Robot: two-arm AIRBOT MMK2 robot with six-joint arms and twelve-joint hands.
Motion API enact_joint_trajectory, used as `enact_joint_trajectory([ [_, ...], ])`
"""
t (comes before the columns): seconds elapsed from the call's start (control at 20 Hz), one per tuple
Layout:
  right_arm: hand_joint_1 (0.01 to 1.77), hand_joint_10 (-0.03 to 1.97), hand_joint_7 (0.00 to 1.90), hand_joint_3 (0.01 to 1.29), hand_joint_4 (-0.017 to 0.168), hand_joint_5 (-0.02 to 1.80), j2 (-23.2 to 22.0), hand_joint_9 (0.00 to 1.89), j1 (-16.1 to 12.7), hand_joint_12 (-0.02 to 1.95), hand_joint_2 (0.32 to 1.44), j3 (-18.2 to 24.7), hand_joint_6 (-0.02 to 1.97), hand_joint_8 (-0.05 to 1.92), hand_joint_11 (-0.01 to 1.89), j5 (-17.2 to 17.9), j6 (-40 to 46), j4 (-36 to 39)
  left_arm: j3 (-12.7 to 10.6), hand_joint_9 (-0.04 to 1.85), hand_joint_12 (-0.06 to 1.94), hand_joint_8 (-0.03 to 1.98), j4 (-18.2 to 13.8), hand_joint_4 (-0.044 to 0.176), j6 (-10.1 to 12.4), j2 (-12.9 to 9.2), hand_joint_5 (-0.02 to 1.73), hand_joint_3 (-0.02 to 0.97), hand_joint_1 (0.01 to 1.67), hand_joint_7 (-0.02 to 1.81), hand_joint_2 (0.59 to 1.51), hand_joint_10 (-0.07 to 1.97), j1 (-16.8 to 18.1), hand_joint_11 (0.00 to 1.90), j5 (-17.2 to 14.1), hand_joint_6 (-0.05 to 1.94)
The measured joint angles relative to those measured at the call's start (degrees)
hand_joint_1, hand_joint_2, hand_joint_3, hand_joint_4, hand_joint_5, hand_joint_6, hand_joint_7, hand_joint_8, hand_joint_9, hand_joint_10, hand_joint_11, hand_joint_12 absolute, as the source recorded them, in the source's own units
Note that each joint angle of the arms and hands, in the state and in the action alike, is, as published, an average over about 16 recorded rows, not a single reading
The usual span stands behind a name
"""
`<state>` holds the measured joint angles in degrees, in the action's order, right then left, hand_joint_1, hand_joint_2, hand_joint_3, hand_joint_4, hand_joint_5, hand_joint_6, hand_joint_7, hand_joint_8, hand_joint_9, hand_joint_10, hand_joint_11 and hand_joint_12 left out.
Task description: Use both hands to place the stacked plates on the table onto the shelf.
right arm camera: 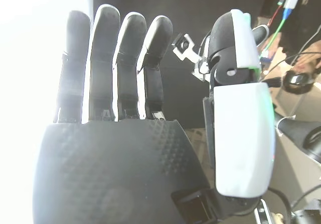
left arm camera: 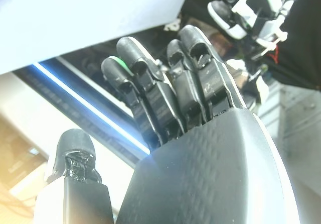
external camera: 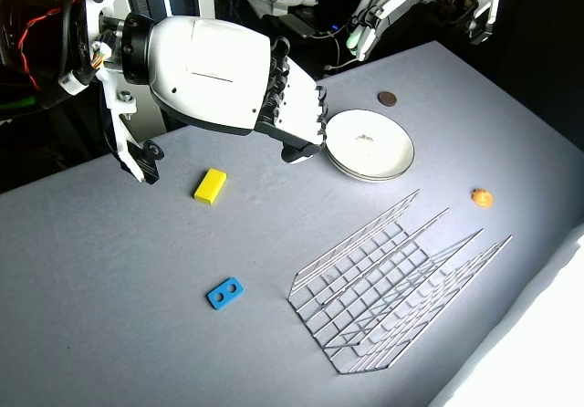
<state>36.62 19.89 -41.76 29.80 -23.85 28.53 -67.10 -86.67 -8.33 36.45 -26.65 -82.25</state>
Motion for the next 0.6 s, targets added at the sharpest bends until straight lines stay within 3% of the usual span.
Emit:
enact_joint_trajectory([
  [0.4,0.22,0.33,0.11,0.03,-0.002,0.12,-0.01,0.08,0.00,0.39,1.23,0.00,0.27,0.31,0.06,0.40,-0.07,0.22,-0.34,0.07,0.06,0.04,0.32,0.003,-0.47,0.08,0.13,0.032,0.06,0.14,1.106,0.01,0.00,0.05,-0.27,0.07],
  [0.6,0.23,0.04,0.04,0.02,-0.002,0.04,-0.04,0.02,0.02,0.06,1.22,0.00,0.04,0.04,0.02,1.06,-0.27,0.32,-0.28,0.02,0.00,0.00,0.76,0.003,-0.75,0.15,0.01,0.017,0.02,0.01,1.102,0.02,-0.06,0.02,-0.54,0.01],
])
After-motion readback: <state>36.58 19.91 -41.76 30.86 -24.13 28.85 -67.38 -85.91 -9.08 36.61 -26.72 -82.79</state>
